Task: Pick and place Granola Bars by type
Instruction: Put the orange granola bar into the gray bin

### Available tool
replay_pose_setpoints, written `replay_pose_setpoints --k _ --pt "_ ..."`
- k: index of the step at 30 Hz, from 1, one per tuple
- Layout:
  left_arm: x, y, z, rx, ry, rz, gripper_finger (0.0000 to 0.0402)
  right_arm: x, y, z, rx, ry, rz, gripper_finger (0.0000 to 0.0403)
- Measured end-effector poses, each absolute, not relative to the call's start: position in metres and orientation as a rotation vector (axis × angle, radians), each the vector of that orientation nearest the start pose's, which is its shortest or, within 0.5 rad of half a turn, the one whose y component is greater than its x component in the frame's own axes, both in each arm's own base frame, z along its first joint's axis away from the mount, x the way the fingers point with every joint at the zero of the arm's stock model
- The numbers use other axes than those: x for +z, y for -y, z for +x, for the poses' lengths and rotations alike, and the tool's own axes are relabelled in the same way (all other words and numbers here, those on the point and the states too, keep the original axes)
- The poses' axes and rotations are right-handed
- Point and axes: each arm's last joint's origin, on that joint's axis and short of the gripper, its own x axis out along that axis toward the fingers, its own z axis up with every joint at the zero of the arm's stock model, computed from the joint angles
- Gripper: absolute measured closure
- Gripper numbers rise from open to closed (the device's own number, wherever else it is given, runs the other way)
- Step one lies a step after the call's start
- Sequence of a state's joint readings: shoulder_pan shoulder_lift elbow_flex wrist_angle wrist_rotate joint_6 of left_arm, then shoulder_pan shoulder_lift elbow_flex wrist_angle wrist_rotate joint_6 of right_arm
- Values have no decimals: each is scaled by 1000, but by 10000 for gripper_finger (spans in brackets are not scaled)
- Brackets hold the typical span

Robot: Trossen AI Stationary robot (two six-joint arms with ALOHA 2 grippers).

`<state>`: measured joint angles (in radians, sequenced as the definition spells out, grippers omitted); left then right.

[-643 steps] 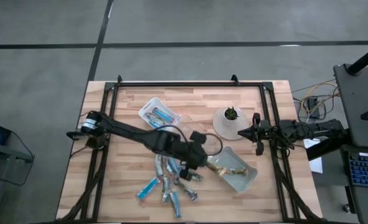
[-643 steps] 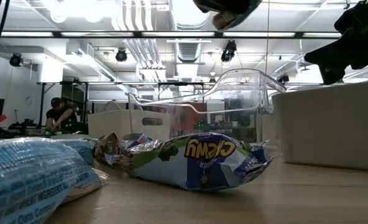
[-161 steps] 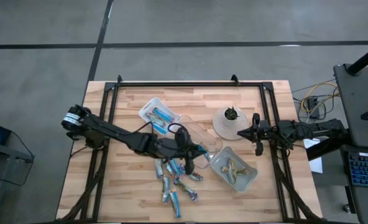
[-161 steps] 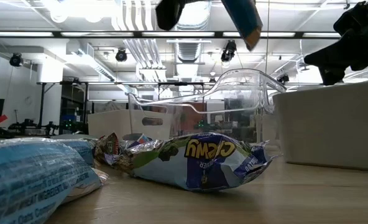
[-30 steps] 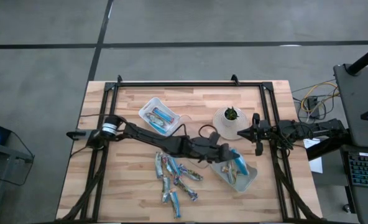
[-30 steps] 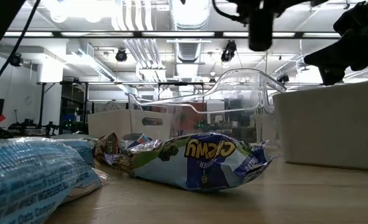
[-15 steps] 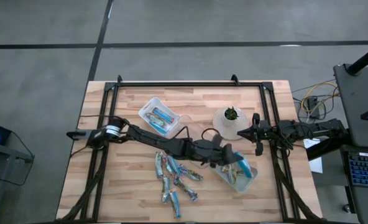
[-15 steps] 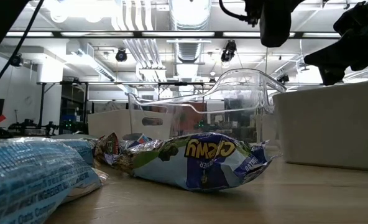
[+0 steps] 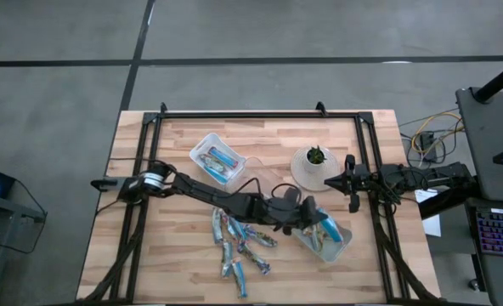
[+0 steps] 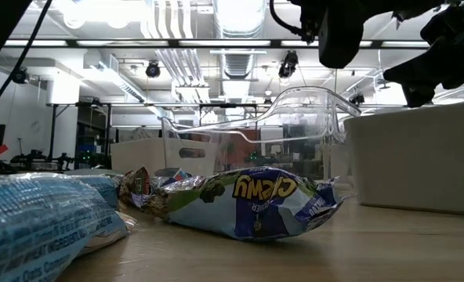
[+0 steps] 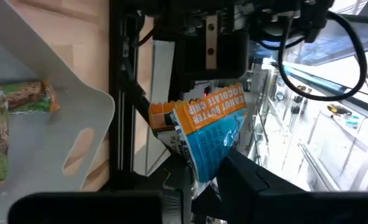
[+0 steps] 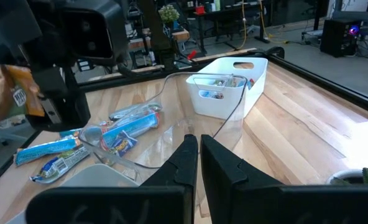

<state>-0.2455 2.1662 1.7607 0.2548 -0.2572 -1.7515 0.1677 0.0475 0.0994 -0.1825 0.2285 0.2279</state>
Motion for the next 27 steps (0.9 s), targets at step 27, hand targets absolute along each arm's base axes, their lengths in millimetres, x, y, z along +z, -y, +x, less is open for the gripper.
replay_pose_setpoints --k 27 --pt "259 120 496 224 -114 -1666 355 176 -9 93 -75 -121 202 390"
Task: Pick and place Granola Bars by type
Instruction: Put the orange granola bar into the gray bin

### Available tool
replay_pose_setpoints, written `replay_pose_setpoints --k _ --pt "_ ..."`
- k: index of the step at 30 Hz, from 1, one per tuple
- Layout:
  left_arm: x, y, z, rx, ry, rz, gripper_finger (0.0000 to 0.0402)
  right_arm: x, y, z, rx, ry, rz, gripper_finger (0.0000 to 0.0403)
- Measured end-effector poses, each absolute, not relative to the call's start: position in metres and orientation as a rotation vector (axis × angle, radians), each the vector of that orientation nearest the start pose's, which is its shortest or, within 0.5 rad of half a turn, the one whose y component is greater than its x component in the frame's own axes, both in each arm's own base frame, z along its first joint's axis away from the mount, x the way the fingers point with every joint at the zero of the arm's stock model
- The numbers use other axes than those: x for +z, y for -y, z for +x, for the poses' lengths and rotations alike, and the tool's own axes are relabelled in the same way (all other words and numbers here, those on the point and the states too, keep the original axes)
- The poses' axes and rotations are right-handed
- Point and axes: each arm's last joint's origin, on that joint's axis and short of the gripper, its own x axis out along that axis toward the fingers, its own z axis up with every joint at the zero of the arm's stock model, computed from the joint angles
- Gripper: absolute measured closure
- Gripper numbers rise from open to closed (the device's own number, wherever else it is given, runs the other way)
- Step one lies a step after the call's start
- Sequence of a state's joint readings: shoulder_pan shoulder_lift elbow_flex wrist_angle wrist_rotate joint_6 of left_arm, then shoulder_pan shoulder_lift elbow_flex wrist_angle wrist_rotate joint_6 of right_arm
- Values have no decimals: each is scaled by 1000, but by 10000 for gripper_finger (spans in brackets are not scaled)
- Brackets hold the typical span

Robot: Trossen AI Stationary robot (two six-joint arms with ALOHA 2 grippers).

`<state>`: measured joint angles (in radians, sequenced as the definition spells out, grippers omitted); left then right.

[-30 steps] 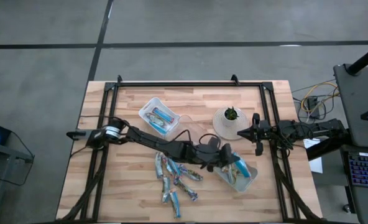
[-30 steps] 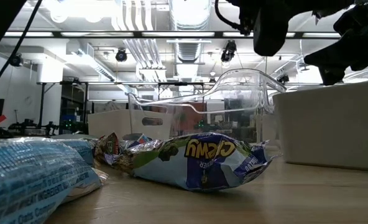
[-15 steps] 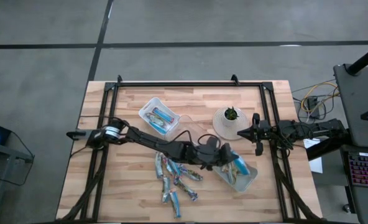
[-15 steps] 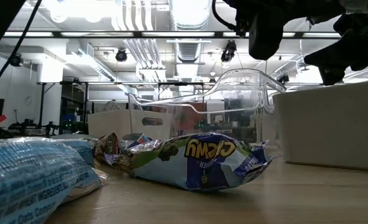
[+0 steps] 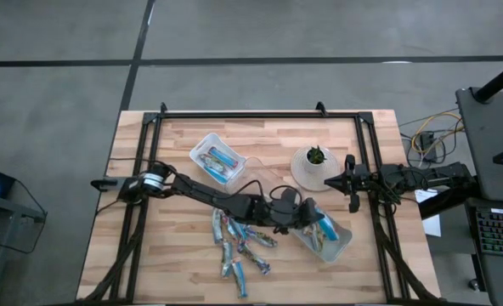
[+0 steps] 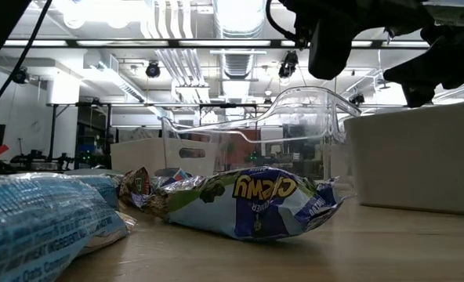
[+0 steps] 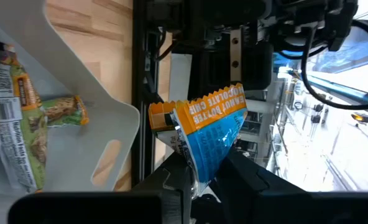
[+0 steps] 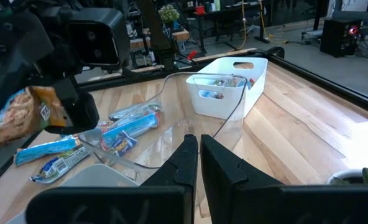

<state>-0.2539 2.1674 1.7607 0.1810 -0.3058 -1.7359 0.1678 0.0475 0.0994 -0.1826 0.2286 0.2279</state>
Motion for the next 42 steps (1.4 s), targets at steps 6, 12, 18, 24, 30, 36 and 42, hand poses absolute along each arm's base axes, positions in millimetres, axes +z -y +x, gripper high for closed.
replay_pose_setpoints --k 6,12,18,24,30,36,42 --pt "259 121 496 221 -111 -1666 355 176 -9 93 -75 -121 202 390" --pt "261 121 496 207 -97 -1672 355 176 -9 93 -75 -121 202 390" --pt "261 123 495 208 -99 -1706 355 176 -9 93 -75 -121 202 390" --pt "260 124 495 215 -102 -1712 355 176 -9 93 -75 -121 202 390" --pt "255 124 494 250 -128 -1708 355 176 -9 93 -75 -121 202 390" --pt "242 127 502 244 -147 -1752 355 176 -9 93 -75 -121 202 390" --pt "241 130 511 189 -155 -1764 355 176 -9 93 -75 -121 202 390"
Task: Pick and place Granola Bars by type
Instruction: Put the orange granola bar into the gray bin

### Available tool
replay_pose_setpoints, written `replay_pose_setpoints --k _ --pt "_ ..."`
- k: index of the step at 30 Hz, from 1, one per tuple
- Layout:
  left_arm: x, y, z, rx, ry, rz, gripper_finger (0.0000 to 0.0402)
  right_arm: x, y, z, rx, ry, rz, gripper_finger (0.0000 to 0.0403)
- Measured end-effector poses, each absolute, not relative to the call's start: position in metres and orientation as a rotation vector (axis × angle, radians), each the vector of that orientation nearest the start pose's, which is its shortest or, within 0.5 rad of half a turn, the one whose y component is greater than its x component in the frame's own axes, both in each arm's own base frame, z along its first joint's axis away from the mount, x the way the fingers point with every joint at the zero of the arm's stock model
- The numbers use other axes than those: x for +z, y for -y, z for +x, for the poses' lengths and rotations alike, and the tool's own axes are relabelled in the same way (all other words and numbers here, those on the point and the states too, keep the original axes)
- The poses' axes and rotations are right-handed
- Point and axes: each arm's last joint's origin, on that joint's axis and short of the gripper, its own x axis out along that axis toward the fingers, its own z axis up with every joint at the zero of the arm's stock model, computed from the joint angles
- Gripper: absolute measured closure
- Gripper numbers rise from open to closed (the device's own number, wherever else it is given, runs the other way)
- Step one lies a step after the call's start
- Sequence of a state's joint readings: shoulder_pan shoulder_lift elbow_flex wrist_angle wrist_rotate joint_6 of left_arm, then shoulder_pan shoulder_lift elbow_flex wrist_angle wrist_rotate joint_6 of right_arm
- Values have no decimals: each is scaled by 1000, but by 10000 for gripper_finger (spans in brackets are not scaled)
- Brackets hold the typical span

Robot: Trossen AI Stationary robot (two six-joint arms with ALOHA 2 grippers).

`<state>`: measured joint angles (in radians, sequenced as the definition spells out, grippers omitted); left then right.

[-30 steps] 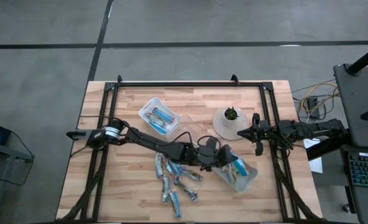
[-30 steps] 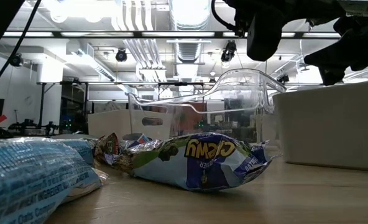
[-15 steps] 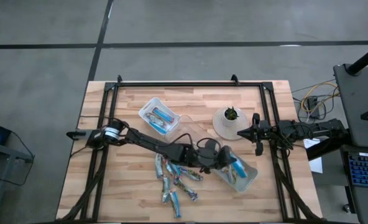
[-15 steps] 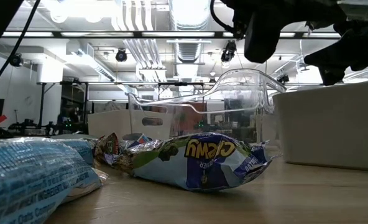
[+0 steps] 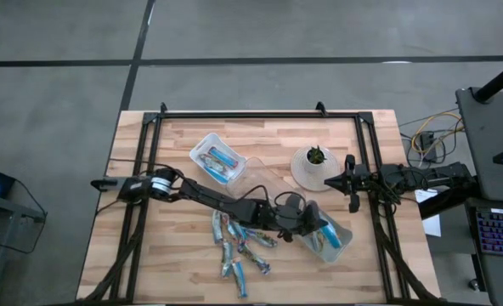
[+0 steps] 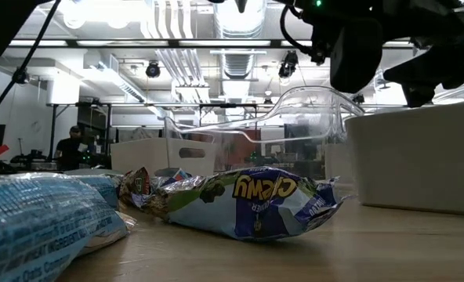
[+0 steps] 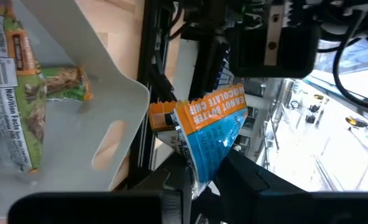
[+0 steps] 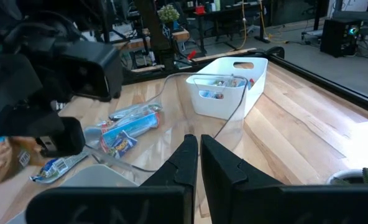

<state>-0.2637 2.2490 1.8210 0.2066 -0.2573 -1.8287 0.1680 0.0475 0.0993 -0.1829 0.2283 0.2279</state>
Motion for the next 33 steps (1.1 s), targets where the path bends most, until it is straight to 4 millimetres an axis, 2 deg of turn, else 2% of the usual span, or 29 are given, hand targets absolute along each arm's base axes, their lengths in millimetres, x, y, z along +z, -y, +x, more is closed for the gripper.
replay_pose_setpoints --k 20,29,33 --pt "241 129 511 183 -160 -1735 353 176 -9 93 -75 -121 202 390" --pt "241 130 511 178 -164 -1724 295 176 -9 93 -75 -121 202 390" --pt "241 130 511 179 -164 -1731 285 176 -9 93 -75 -121 202 390"
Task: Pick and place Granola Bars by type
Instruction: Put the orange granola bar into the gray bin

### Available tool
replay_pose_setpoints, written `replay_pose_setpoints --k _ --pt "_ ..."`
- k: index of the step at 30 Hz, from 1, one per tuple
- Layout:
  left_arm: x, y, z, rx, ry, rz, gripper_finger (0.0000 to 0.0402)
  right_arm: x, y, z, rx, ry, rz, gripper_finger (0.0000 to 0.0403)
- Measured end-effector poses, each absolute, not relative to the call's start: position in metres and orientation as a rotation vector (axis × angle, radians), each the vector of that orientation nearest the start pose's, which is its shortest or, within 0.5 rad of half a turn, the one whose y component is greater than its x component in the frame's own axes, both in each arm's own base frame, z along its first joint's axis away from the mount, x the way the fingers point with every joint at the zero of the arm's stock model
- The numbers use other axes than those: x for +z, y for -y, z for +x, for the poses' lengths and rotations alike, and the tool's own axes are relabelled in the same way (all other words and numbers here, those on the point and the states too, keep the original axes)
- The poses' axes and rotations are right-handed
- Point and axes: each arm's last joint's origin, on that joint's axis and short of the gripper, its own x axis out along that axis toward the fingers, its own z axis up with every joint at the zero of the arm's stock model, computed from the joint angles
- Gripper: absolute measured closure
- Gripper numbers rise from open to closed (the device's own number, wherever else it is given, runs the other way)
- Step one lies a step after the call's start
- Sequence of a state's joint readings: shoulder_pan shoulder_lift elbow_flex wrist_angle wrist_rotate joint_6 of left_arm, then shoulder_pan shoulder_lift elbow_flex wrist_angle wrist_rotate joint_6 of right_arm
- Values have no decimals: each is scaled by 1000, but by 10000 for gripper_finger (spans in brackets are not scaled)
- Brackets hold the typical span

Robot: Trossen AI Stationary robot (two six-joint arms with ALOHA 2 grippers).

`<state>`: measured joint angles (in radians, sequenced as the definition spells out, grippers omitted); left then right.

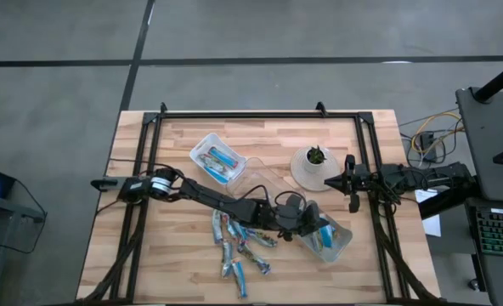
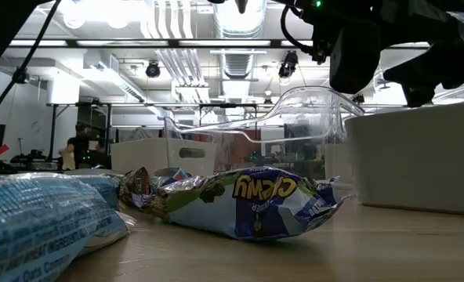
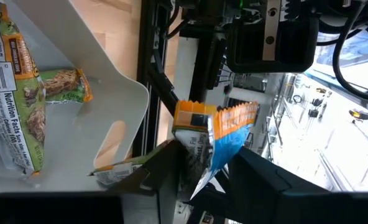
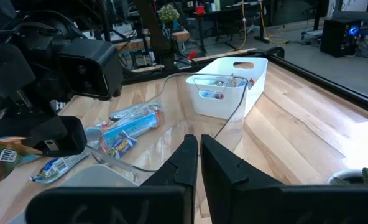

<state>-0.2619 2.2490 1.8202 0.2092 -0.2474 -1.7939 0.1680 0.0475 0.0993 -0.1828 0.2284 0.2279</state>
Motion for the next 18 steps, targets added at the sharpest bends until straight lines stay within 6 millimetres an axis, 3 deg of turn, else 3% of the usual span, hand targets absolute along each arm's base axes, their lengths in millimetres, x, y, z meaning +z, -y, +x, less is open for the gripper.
replay_pose_setpoints --k 18 --pt "243 130 511 161 -168 -1840 284 176 -9 93 -75 -121 202 390"
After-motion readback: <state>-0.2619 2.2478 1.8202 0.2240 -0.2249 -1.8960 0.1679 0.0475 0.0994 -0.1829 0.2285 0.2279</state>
